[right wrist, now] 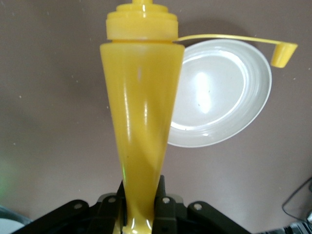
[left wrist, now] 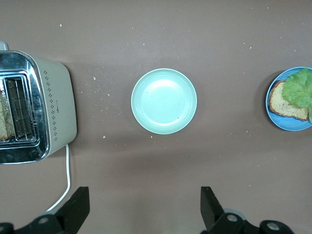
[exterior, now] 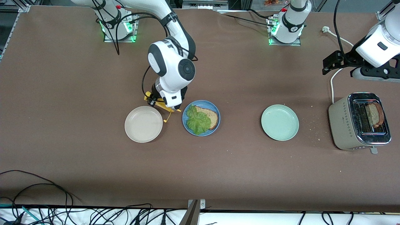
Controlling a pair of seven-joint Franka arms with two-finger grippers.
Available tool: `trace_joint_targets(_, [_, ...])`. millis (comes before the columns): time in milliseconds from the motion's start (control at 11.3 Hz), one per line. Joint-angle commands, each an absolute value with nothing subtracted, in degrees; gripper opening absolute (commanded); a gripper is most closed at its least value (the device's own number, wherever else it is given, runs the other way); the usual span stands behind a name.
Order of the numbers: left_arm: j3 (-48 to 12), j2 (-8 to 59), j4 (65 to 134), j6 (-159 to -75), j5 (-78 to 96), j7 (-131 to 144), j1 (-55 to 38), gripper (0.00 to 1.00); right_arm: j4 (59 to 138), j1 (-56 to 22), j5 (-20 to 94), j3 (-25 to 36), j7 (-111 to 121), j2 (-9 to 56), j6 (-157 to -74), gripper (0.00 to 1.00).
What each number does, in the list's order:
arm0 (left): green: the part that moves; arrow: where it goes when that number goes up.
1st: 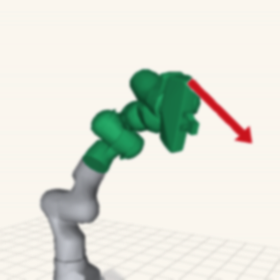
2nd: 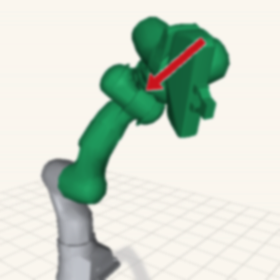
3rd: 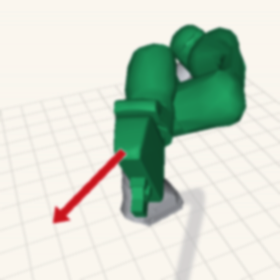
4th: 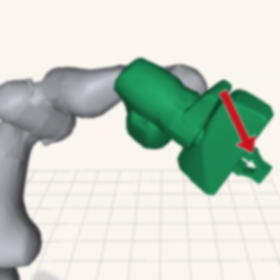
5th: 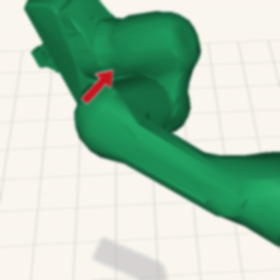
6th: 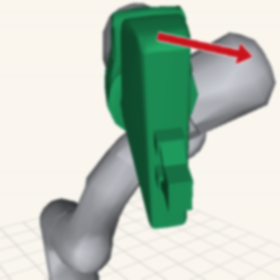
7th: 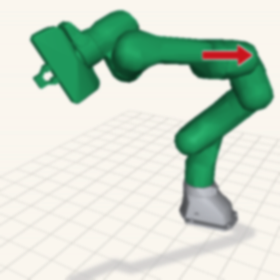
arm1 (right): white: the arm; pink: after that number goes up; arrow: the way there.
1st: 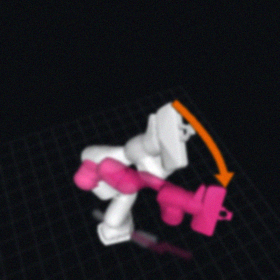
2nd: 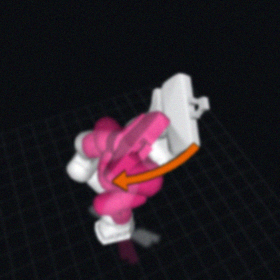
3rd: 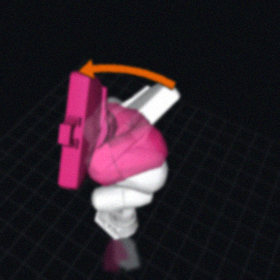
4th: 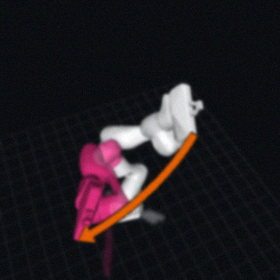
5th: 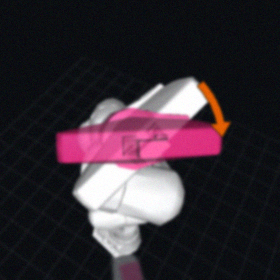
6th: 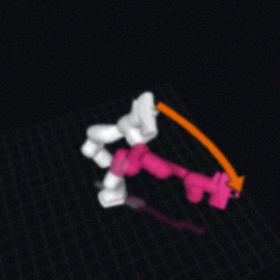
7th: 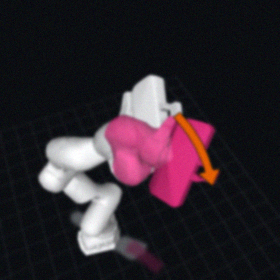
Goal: Make sandwich in blue plate with both arms
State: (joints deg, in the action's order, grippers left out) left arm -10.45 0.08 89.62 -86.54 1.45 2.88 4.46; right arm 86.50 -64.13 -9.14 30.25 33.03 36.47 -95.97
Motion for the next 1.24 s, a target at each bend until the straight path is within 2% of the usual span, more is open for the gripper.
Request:
trace_joint_targets(0, [-10.5, -1.1, 90.2, -86.4, 2.9, 1.6, 4.8, 1.0, 82.3, -67.1, -12.0, 31.6, 32.0, 40.9, -92.2, 0.0])
trace_joint_targets(265, [-10.5, -0.8, 89.3, -86.4, 2.8, 2.4, 4.7, 1.0, 73.2, -67.4, -11.8, 31.6, 31.6, 47.4, -88.4, 0.0])
trace_joint_targets(619, [-10.5, -0.7, 88.4, -86.4, 2.1, 2.4, 4.3, 1.0, 68.0, -67.7, -11.4, 29.7, 27.0, 53.7, -89.5, 0.0])
trace_joint_targets(1149, [-10.5, -0.7, 88.4, -86.4, 2.8, 2.5, 4.5, 1.0, 68.0, -67.6, -11.4, 29.7, 27.0, 53.7, -89.5, 0.0])
